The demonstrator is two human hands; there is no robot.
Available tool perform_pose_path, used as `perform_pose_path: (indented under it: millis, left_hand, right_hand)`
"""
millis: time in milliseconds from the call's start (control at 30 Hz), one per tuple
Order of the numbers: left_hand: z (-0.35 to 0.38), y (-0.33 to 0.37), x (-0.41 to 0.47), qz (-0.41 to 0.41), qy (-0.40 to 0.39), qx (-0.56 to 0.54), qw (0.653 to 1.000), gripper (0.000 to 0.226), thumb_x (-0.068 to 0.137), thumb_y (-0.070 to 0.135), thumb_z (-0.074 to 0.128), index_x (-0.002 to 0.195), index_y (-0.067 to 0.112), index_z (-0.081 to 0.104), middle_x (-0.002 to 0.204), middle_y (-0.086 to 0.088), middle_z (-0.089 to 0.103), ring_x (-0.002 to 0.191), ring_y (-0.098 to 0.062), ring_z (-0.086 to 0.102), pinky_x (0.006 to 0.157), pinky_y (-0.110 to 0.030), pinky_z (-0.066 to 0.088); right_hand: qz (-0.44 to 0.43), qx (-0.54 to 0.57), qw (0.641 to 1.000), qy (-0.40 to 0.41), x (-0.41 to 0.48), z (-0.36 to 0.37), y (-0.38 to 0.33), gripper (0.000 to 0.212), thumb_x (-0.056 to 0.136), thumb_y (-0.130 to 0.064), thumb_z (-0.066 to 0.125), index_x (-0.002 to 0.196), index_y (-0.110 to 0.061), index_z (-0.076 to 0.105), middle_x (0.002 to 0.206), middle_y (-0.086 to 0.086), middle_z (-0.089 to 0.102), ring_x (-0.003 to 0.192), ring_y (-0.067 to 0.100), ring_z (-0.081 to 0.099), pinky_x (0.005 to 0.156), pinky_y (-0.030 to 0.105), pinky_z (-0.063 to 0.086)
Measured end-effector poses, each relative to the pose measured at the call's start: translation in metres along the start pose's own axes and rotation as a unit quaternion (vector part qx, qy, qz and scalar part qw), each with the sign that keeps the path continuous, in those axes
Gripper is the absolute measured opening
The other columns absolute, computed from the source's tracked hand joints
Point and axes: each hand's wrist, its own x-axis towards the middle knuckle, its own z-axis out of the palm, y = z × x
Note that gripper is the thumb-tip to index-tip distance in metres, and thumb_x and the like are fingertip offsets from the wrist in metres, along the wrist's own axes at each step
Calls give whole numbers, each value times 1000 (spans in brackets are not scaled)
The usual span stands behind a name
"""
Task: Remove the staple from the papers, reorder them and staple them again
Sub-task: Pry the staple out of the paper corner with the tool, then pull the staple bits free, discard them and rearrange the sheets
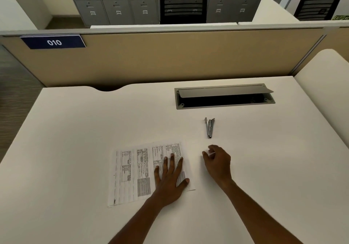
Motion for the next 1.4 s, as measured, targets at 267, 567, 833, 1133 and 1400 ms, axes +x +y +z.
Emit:
perform_pose_path:
  millis: [267,567,833,1133,1400]
  left_hand:
    - [-18,-3,-8,16,131,-103,986,71,105,42,43,160,35,-1,166,9,-23,154,-16,-24,124,-46,-13]
    - [8,-23,-17,-20,56,81,995,85,88,76,19,160,38,-9,167,1,-26,154,-26,-26,123,-52,-12]
    - [15,-27,-17,-9,67,62,996,86,85,78,14,158,40,-12,166,2,-29,153,-25,-31,118,-48,-21]
    - [14,-27,-16,-7,71,37,997,89,81,79,12,159,40,-6,168,3,-25,154,-26,-28,120,-50,-17]
    - [12,-27,-17,0,77,-1,997,87,82,78,10,160,40,1,165,6,-25,153,-22,-29,122,-52,-16]
  right_hand:
    - [5,6,994,-111,-48,0,-7,12,78,-16,82,84,-12,72,71,-2,69,66,12,64,67,24,53]
    - [135,-62,978,-146,-54,8,-34,12,84,-18,67,88,-10,75,91,4,75,90,23,69,70,21,41]
    - [256,-12,949,-185,-44,10,-48,17,78,-19,69,79,-3,74,86,11,75,89,31,70,74,31,56]
    - [278,3,936,-215,-40,9,-53,24,82,-25,73,89,-3,75,97,12,75,94,30,70,70,29,52]
    - [308,138,919,-203,-42,3,-46,7,74,-16,75,69,-14,72,88,17,76,84,33,73,80,47,60]
